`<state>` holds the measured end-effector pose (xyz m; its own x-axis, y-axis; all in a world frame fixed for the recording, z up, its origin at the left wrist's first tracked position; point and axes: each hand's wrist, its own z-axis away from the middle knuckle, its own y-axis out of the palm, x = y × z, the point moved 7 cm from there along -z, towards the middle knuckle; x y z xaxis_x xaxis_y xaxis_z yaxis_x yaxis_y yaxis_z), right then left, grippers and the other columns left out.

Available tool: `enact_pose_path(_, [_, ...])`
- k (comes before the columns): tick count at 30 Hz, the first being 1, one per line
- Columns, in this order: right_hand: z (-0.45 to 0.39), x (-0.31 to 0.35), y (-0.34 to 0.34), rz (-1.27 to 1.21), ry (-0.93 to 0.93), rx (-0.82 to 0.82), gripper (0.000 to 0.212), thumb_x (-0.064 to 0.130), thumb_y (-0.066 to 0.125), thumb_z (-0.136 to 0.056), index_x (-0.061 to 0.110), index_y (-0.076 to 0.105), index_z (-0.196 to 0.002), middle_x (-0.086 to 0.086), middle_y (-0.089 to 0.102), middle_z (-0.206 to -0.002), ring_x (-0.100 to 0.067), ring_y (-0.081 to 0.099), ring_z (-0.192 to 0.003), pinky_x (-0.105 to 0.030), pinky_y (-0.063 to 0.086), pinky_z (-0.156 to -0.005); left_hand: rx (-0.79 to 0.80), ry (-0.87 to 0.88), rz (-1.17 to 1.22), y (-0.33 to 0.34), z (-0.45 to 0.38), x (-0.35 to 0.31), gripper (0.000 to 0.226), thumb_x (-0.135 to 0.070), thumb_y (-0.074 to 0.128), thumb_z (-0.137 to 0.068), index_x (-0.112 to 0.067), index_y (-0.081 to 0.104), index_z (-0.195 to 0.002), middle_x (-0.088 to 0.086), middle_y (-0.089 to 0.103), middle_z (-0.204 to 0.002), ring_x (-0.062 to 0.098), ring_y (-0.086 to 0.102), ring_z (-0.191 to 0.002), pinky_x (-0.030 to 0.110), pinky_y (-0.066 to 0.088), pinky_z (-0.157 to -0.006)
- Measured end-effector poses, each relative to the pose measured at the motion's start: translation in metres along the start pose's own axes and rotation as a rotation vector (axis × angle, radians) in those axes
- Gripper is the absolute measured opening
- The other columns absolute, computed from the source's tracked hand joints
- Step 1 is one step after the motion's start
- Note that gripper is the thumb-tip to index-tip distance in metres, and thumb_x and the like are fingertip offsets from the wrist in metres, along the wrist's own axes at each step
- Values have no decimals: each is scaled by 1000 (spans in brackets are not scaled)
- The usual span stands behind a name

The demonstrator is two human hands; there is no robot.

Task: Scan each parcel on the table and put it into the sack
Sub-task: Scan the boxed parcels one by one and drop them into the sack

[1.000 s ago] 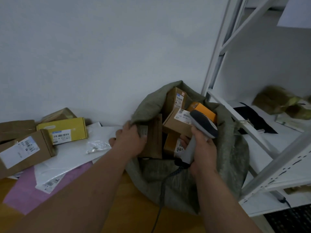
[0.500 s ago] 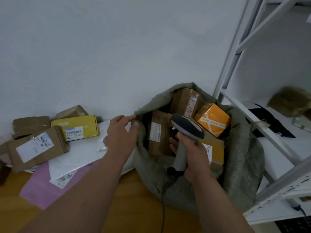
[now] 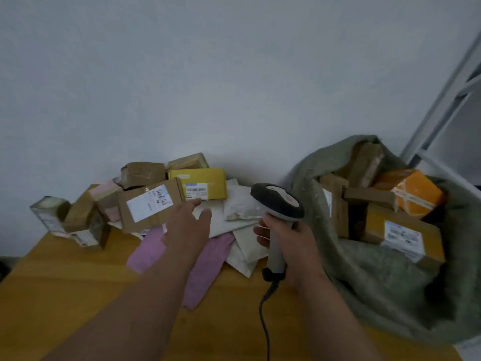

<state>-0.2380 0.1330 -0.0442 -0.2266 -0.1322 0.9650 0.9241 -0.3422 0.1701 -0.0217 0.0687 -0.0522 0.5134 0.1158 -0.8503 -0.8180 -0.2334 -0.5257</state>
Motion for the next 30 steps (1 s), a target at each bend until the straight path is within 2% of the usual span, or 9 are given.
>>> enact_pose_path(3, [6,-32,44,32,49,10,11,18,72,-89,11,70,-98,-1,77,-79,-21,75,-83,-32,60,-72,19,-93,6,-38,-8,47,49,-44,55,-85,-23,59,-129,8,54,-134,30,51,-119,54,45,-99])
enact_pose_path(6, [13,-59,78,57,95,41,14,20,73,-87,11,71,-98,-3,78,-82,-23,74,-85,-36,61,-77,39,-172,13,-68,-10,83,40,-34,56,-91,-20,59,-128,2,56,-122,30,54,-114,49,47,-97])
enact_pose_path(11, [9,-81,127,102,114,61,18,20,73,-86,11,71,-102,-4,77,-86,-18,74,-82,-35,62,-76,22,-265,40,-104,-23,130,23,-25,56,-95,-33,55,-116,-7,56,-89,11,53,-75,38,51,-85])
enact_pose_path(14, [-6,-90,152,130,130,79,16,20,73,-86,12,70,-100,-3,77,-86,-17,74,-82,-37,61,-80,-24,-325,48,-118,-39,151,40,-30,57,-93,-25,55,-133,1,58,-118,19,54,-91,39,50,-88])
enact_pose_path(17, [-26,-104,177,153,136,116,14,21,73,-86,16,70,-99,1,77,-82,-17,74,-83,-40,60,-83,-71,-384,56,-126,-58,171,47,-33,56,-91,-25,51,-137,5,54,-131,21,52,-99,41,49,-92])
enact_pose_path(22, [-59,-126,227,196,183,243,12,24,72,-88,16,70,-97,-1,76,-84,-17,73,-82,-36,58,-80,-145,-450,57,-141,-90,198,55,-40,56,-85,-27,47,-138,5,53,-133,27,53,-110,52,49,-95])
enact_pose_path(24, [-69,-135,250,233,197,288,12,25,72,-88,16,71,-96,-2,76,-84,-18,73,-83,-36,58,-80,-201,-481,47,-153,-103,210,52,-35,56,-91,-26,44,-141,6,49,-139,27,52,-109,49,49,-93])
enact_pose_path(28, [-81,-147,294,305,218,351,11,28,75,-84,19,71,-88,-7,75,-86,-25,71,-87,-45,58,-84,-260,-500,75,-170,-124,240,55,-29,56,-97,-18,37,-147,5,45,-142,16,51,-92,33,46,-73])
enact_pose_path(30, [-83,-153,313,311,246,373,11,27,76,-83,19,71,-88,-9,74,-89,-26,70,-89,-47,57,-85,-261,-526,83,-178,-130,255,59,-29,57,-97,-17,32,-149,7,39,-149,25,51,-115,40,48,-84])
